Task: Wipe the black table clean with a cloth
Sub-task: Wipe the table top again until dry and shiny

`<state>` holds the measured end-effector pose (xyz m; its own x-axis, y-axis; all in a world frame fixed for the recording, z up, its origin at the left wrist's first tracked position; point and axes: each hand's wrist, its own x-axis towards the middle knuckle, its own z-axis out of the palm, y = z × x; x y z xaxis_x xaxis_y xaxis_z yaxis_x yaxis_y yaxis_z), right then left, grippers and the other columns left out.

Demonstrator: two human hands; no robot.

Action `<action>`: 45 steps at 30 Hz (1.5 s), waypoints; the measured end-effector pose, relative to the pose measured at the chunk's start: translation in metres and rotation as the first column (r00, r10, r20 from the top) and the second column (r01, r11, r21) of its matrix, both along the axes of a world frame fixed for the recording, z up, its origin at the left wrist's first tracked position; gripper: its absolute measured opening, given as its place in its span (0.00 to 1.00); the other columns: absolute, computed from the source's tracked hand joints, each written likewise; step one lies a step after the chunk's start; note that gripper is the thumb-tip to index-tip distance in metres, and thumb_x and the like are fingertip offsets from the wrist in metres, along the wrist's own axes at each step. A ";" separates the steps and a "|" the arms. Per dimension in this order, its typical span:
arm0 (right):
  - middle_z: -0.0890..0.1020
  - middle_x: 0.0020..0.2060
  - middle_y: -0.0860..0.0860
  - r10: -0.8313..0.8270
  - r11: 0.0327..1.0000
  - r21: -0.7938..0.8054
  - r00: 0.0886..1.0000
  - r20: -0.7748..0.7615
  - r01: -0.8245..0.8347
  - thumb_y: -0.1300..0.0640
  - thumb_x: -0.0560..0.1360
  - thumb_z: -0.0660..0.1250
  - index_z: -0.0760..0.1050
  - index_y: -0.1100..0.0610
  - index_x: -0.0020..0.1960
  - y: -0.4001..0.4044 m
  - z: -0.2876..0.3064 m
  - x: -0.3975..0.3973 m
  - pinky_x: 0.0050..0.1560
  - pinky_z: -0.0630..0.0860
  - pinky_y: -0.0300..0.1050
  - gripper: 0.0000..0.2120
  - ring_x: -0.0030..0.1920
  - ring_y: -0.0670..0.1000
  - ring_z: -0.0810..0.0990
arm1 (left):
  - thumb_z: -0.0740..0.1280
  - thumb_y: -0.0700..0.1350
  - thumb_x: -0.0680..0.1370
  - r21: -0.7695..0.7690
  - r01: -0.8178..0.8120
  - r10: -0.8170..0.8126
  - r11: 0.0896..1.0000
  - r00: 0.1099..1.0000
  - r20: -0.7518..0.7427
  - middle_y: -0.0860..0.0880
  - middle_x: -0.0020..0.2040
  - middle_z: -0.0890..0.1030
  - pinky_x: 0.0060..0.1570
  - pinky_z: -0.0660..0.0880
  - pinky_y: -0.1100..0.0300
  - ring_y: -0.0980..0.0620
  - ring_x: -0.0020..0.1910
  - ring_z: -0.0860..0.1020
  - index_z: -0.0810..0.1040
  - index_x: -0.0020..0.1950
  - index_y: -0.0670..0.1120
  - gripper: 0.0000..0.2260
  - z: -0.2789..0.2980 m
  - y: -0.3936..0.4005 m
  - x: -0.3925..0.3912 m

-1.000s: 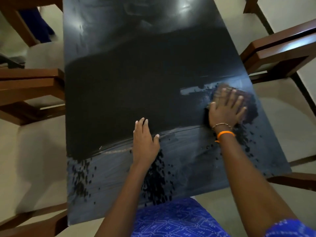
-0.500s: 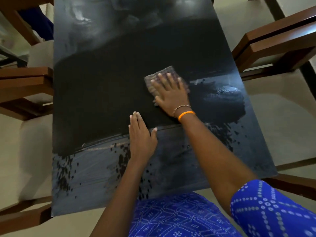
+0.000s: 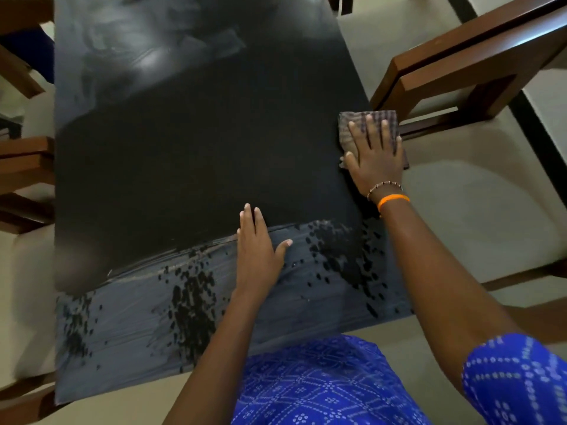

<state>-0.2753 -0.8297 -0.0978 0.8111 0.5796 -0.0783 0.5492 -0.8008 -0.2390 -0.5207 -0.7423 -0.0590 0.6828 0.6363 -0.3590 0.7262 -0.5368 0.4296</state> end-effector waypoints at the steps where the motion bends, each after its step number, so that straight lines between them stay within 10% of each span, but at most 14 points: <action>1: 0.52 0.77 0.52 -0.002 1.000 -0.001 1.000 -0.006 0.002 0.44 0.74 0.48 0.52 0.46 0.75 -0.012 0.001 -0.013 0.72 0.47 0.62 0.30 0.76 0.57 0.48 | 0.62 0.55 0.77 0.009 -0.002 0.002 1.000 1.000 0.001 0.45 0.78 0.41 0.75 0.46 0.53 0.47 0.77 0.42 0.45 0.76 0.40 0.38 0.000 0.001 0.000; 13: 0.54 0.76 0.56 -0.119 0.992 -0.048 0.993 0.023 0.120 0.44 0.73 0.45 0.53 0.48 0.75 -0.045 0.003 -0.123 0.71 0.45 0.65 0.31 0.76 0.60 0.50 | 0.61 0.48 0.79 -0.098 -0.017 0.031 0.995 0.990 0.139 0.46 0.78 0.44 0.75 0.48 0.52 0.49 0.77 0.44 0.45 0.76 0.40 0.34 -0.001 0.009 -0.010; 24: 0.58 0.75 0.56 0.255 0.965 -0.064 0.967 0.019 -0.254 0.44 0.72 0.47 0.57 0.50 0.75 0.117 0.002 -0.271 0.70 0.46 0.64 0.31 0.75 0.61 0.56 | 0.56 0.33 0.77 -0.096 -0.237 0.254 0.967 0.937 0.241 0.47 0.78 0.48 0.75 0.43 0.57 0.52 0.77 0.45 0.46 0.76 0.41 0.31 -0.002 0.083 -0.137; 45: 0.49 0.77 0.51 0.742 0.667 -0.043 0.668 -0.056 -0.744 0.47 0.78 0.50 0.51 0.48 0.76 0.266 0.007 -0.488 0.72 0.36 0.59 0.27 0.77 0.57 0.44 | 0.57 0.36 0.78 -0.203 -0.595 0.627 0.778 0.754 0.193 0.46 0.78 0.51 0.72 0.48 0.60 0.50 0.76 0.49 0.48 0.77 0.43 0.29 0.000 0.166 -0.362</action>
